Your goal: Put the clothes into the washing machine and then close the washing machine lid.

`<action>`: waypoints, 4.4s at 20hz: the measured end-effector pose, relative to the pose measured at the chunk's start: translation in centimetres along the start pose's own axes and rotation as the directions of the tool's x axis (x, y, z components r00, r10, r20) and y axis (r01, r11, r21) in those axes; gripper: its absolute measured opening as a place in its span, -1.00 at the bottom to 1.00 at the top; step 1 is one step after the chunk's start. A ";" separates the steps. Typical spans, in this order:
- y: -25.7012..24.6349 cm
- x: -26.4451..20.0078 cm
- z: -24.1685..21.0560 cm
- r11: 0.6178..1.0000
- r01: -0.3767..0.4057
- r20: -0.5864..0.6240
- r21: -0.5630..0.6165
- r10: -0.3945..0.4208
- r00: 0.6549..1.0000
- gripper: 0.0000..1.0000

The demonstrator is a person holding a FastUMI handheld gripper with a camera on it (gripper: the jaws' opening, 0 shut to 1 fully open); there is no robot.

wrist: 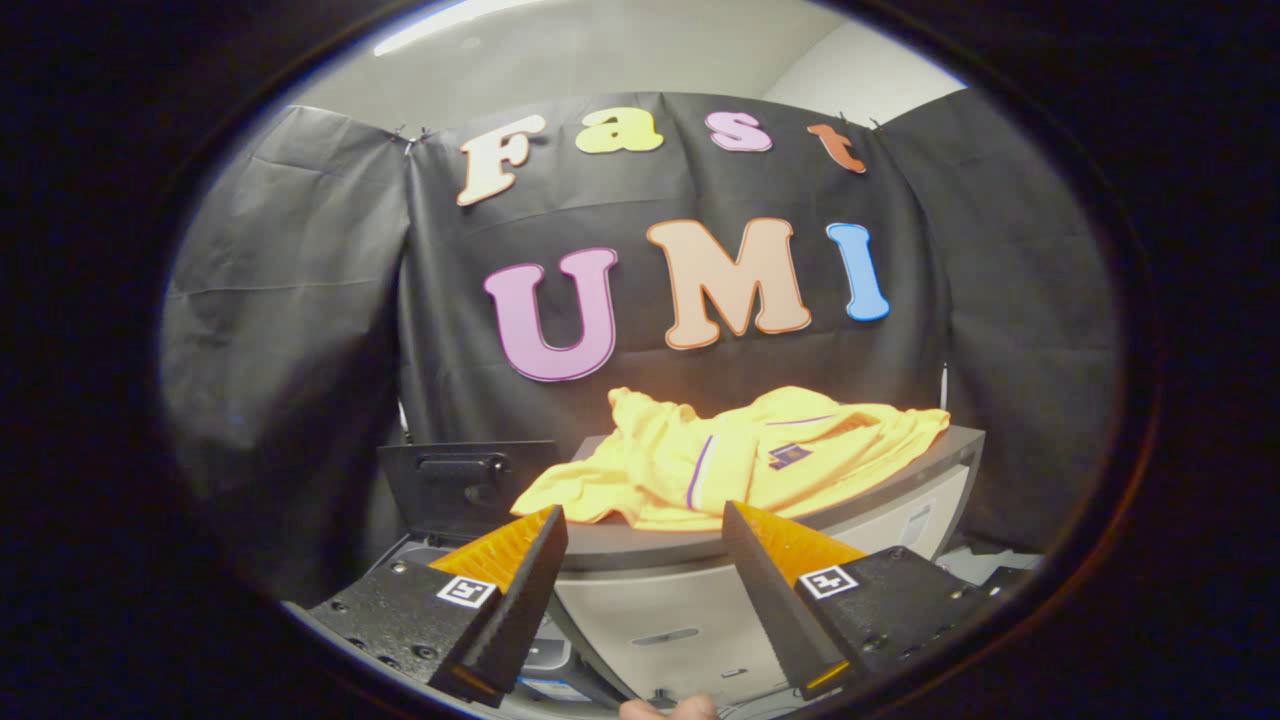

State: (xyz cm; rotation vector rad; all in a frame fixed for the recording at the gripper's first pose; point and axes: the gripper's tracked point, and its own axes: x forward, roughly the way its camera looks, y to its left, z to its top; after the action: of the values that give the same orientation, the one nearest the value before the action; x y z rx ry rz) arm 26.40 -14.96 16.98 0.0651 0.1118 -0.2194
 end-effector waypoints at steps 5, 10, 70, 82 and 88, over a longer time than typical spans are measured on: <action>-2.7 5.2 2.7 0.991 0.068 -0.006 -0.116 -0.069 0.998 0.89; -5.2 10.4 3.3 0.990 0.101 -0.115 -0.096 -0.112 0.987 0.89; 29.8 17.1 -4.9 0.962 -0.272 -0.329 0.008 0.259 0.908 -0.34; 30.1 21.9 -3.2 0.979 -0.205 -0.226 -0.002 0.199 0.954 0.94; 31.0 26.5 -3.2 0.985 -0.135 -0.199 -0.109 0.111 0.974 0.94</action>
State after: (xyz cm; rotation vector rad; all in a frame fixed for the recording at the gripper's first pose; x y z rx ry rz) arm 58.61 9.84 12.28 -0.0291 0.3129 -0.0808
